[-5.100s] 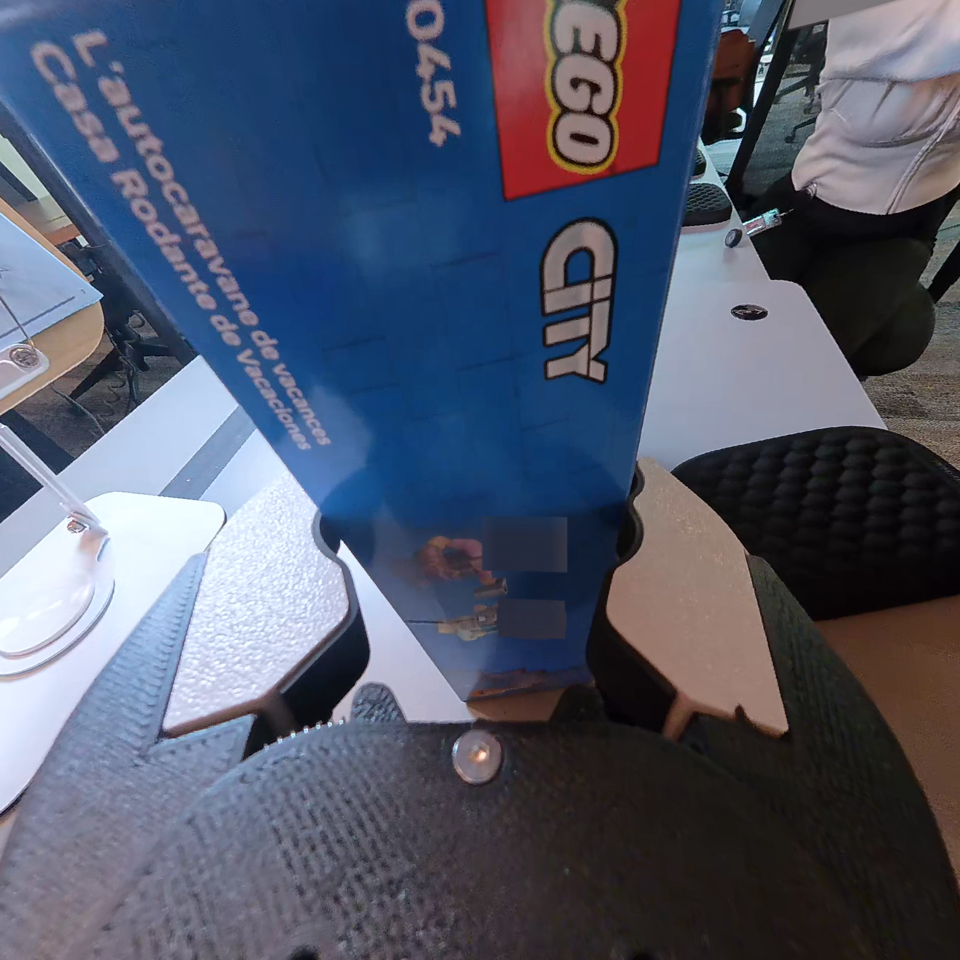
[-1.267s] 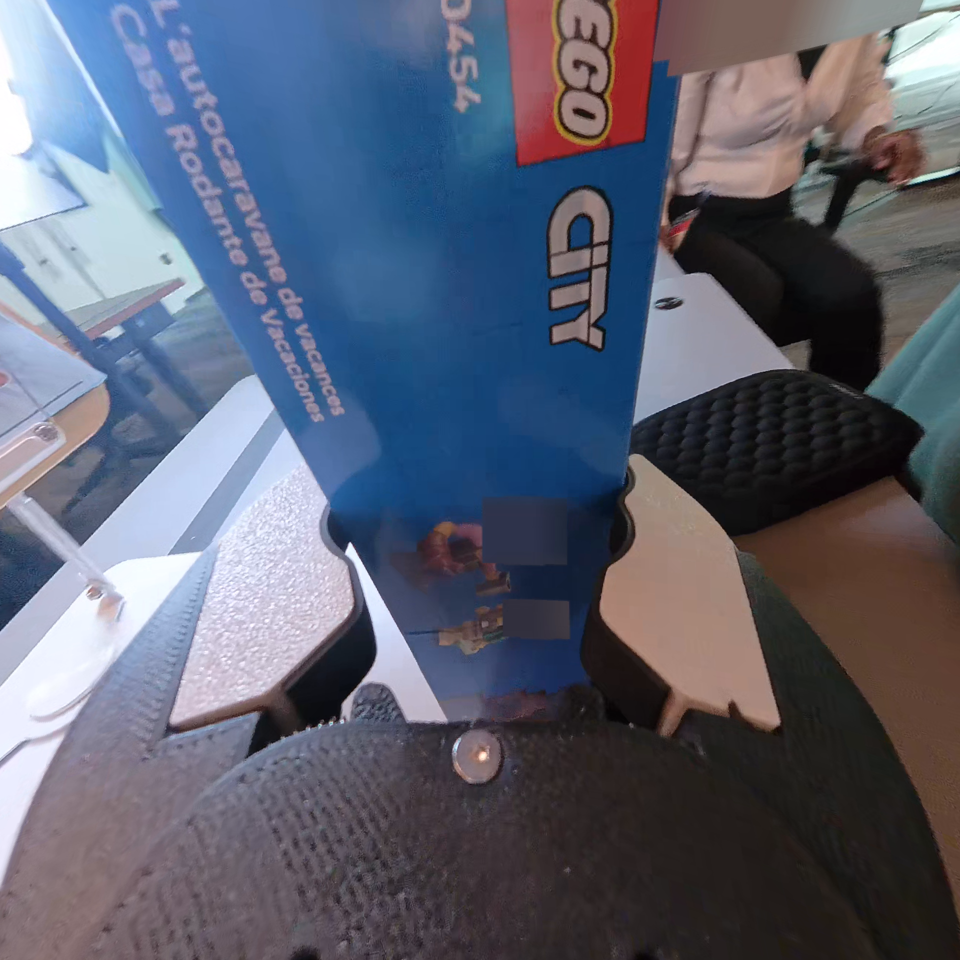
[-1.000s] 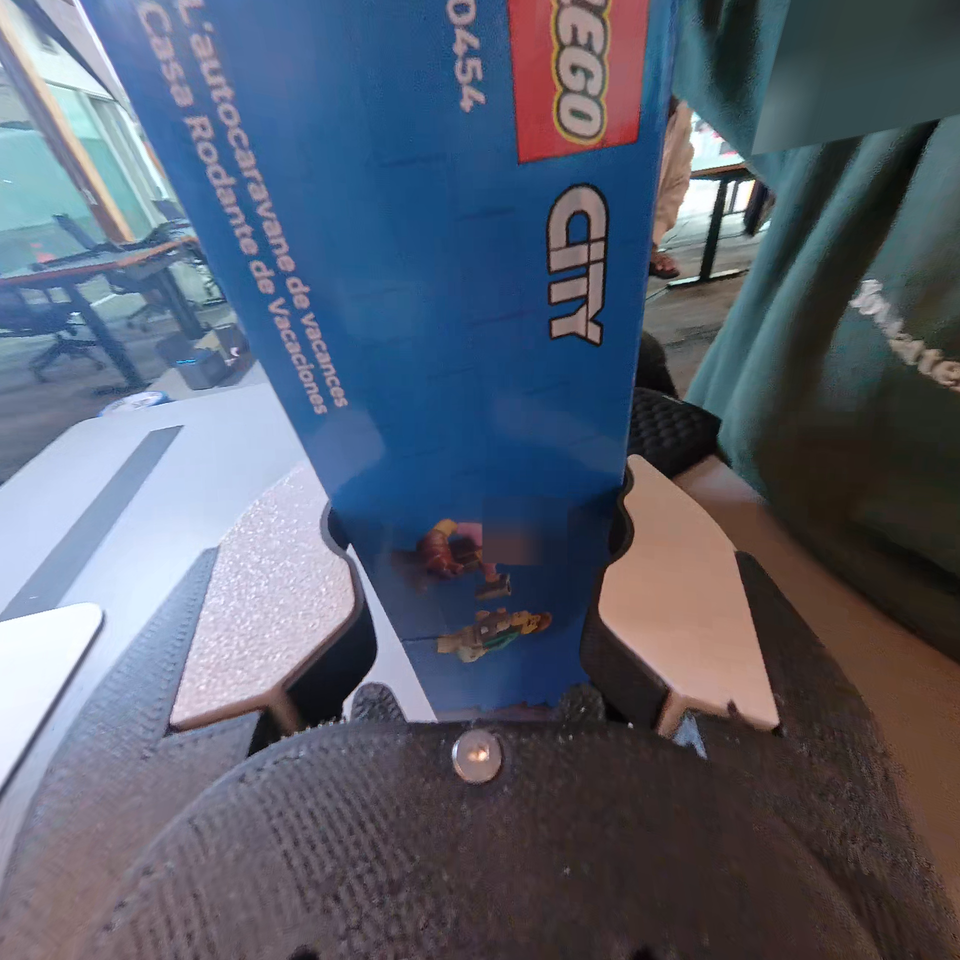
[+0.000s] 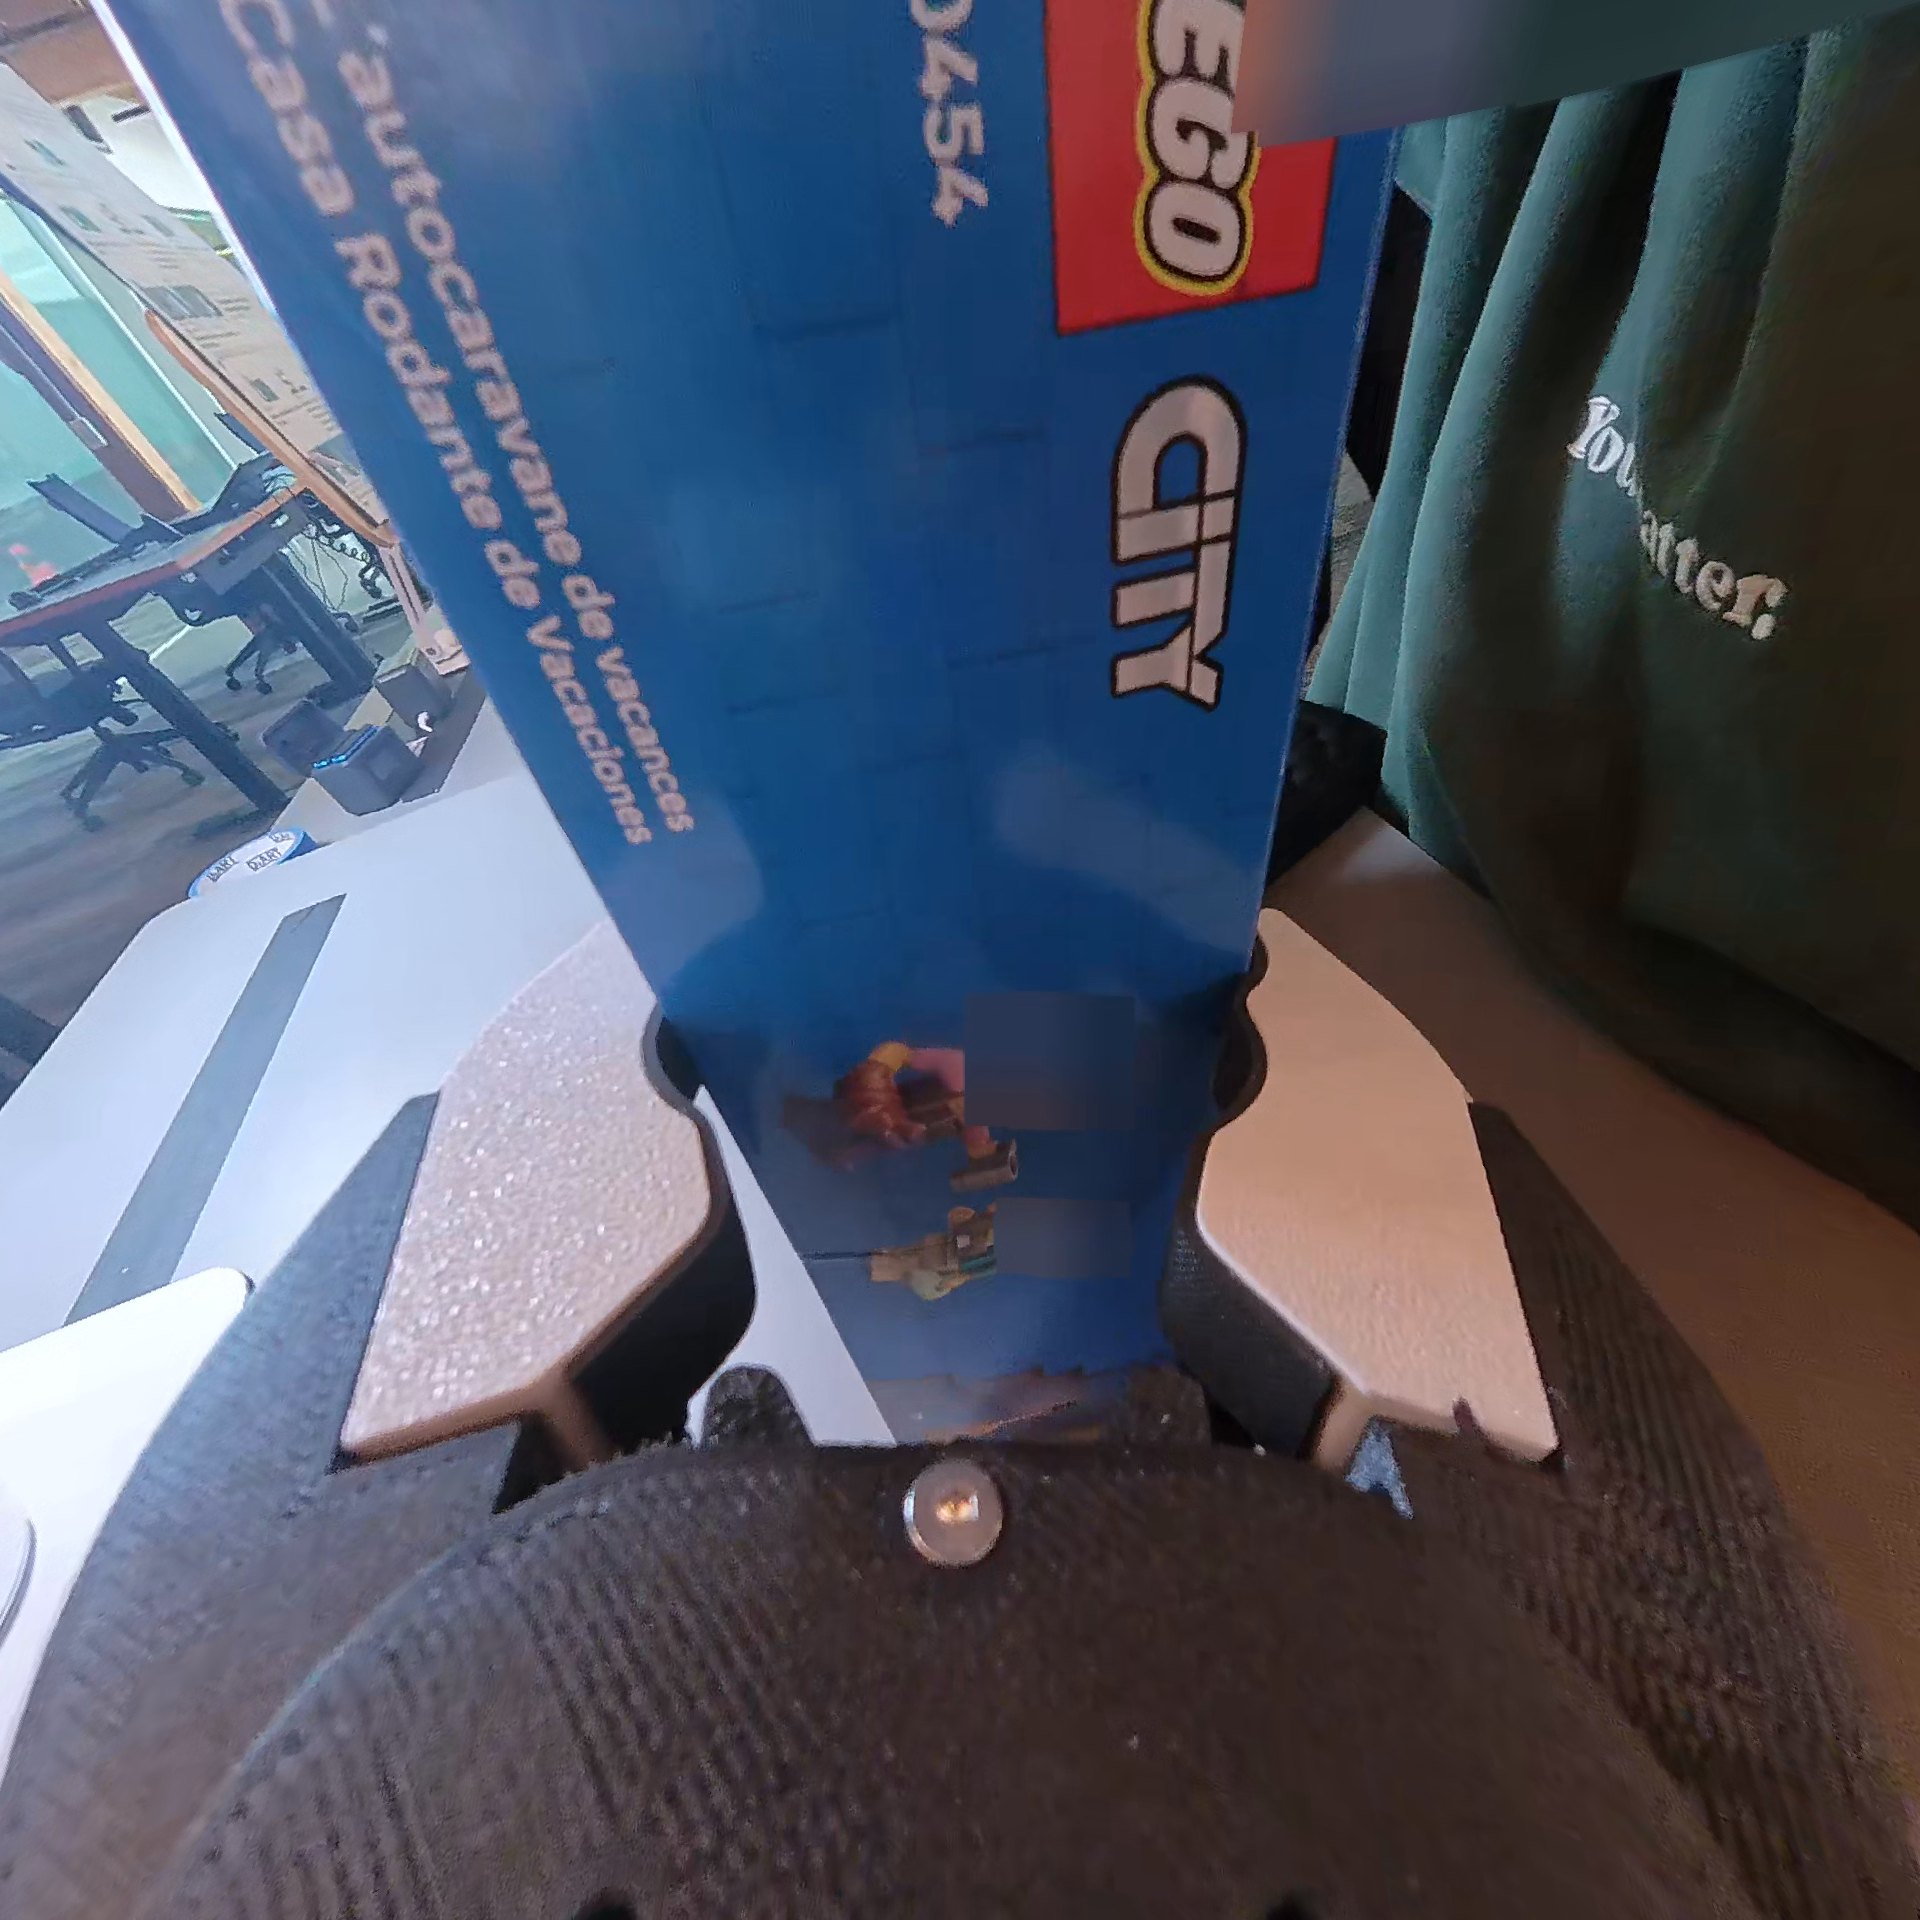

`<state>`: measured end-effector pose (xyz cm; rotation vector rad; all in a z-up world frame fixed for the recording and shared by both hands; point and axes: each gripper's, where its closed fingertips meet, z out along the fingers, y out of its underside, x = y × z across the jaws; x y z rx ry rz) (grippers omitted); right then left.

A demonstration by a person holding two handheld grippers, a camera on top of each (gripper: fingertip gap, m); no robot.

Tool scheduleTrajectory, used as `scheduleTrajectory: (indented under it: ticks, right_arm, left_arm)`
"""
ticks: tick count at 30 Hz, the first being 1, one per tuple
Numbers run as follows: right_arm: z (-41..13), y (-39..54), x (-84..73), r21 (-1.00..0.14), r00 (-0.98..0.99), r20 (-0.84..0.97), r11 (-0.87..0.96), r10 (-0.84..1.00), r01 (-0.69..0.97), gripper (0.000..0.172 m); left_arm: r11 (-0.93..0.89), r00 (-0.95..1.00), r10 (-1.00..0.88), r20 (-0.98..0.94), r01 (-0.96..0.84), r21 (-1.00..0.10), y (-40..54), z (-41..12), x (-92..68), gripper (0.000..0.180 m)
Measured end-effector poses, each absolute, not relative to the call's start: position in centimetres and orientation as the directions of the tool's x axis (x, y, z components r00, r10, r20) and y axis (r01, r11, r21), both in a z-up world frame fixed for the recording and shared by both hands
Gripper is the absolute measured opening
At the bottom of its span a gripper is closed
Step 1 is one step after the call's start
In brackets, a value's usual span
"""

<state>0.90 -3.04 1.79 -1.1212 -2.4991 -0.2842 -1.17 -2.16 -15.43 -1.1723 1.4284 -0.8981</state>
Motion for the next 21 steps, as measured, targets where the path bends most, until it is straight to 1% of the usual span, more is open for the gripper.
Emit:
scheduleTrajectory:
  ticks: [8, 12, 21]
  right_arm:
    - [1.4, -1.3, 1.6, -0.047, -0.561, 0.429, 0.637, 0.708, 0.769, 0.0]
    - [1.3, -0.5, 1.9, -0.073, -0.55, 0.436, 0.638, 0.712, 0.767, 0.0]
    - [0.1, 2.2, 3.3, -0.102, -0.505, 0.419, 0.591, 0.755, 0.8, 0.0]
  left_arm:
    - [0.213, 0.044, -0.973, -0.226, -0.208, -0.955, -1.8, -15.4, -0.9, 0.1]
    - [0.189, 0.091, -0.973, -0.212, -0.213, -0.958, -1.4, -15.5, -0.6, 0.101]
    - [0.116, 0.209, -0.965, -0.158, -0.199, -0.973, 0.1, -15.5, 0.4, 0.101]
